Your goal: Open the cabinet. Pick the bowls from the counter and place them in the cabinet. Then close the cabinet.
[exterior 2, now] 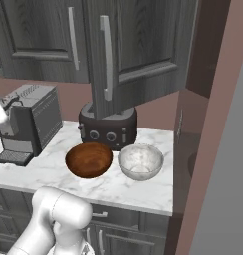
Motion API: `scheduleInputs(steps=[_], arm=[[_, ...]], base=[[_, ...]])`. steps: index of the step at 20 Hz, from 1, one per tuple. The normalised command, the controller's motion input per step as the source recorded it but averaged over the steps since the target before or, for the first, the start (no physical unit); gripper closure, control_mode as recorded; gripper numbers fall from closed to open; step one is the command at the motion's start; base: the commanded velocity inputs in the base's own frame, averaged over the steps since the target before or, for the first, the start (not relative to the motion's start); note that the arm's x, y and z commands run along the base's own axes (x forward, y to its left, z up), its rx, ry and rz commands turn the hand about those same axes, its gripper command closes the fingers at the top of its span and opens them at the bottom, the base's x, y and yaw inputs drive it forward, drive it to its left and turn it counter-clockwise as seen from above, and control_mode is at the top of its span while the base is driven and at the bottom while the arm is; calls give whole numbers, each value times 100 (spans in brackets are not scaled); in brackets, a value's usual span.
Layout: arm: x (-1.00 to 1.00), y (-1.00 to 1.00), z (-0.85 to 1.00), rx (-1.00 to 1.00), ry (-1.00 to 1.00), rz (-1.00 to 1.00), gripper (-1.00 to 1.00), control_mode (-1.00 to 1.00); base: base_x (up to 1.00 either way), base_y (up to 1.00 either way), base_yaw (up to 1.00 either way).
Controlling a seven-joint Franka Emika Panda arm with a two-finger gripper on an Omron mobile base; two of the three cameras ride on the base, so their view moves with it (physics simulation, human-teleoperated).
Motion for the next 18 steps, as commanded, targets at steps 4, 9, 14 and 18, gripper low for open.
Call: scheduleInputs(steps=[4, 9, 14, 18], arm=[[49, 0, -3, -1, -4, 0, -100, -100], [57, 0, -25, -2, 0, 0, -100, -100], [45, 0, -36, 0, -6, 0, -100, -100], [32, 0, -16, 0, -11, 0, -100, -100]], base=[[0, 0, 0], [0, 0, 0], [0, 0, 0], [0, 0, 0]])
